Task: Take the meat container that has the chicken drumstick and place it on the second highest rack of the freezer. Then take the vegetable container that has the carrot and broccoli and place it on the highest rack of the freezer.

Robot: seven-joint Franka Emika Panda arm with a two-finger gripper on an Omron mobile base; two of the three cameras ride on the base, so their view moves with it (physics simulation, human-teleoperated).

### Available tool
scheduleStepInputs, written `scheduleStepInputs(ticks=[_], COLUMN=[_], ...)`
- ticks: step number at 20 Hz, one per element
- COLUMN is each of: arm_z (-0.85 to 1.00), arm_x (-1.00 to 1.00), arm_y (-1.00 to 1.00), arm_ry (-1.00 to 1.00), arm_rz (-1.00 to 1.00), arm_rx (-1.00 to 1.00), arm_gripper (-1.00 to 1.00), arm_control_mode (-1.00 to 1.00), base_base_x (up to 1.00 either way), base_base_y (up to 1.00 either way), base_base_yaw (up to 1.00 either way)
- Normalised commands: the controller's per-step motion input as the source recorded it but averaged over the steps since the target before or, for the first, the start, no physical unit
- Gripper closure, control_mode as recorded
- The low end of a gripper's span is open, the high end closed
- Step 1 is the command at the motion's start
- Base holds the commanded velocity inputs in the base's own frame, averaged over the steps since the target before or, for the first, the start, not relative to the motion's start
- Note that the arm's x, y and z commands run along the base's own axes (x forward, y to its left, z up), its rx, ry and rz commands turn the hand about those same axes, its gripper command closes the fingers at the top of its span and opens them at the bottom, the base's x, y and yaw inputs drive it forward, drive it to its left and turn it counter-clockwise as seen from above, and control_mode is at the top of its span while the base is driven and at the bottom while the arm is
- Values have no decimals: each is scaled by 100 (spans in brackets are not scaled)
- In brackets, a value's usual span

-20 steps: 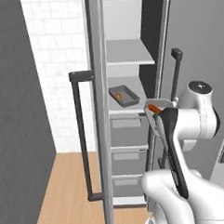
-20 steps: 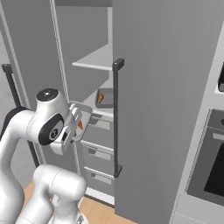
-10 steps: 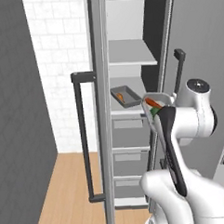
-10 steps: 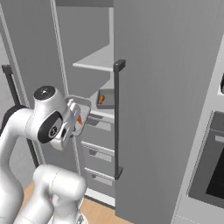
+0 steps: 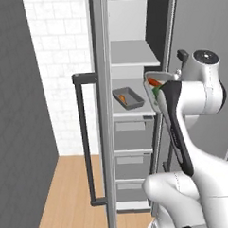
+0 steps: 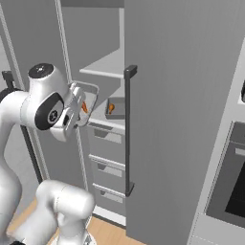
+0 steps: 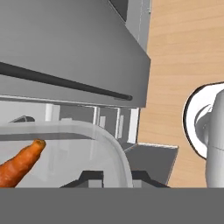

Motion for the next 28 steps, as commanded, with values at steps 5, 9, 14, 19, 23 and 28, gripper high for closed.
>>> scheduleStepInputs(ticks=[5,9,14,19,23,28], arm_z=[46,9,0,0,0,0], arm_x=[33,52,65,70,73,70], arm_y=[0,0,0,0,0,0], arm_ry=[3,3,2,0,0,0], arm_rz=[0,0,0,0,-1,-5], arm_rx=[0,0,0,0,0,0], arm_gripper=[100,100,100,100,100,100], arm_control_mode=[-100,-100,-100,-100,-100,-100], base_base_x=[0,0,0,0,0,0], base_base_y=[0,0,0,0,0,0], base_base_yaw=[0,0,0,0,0,0])
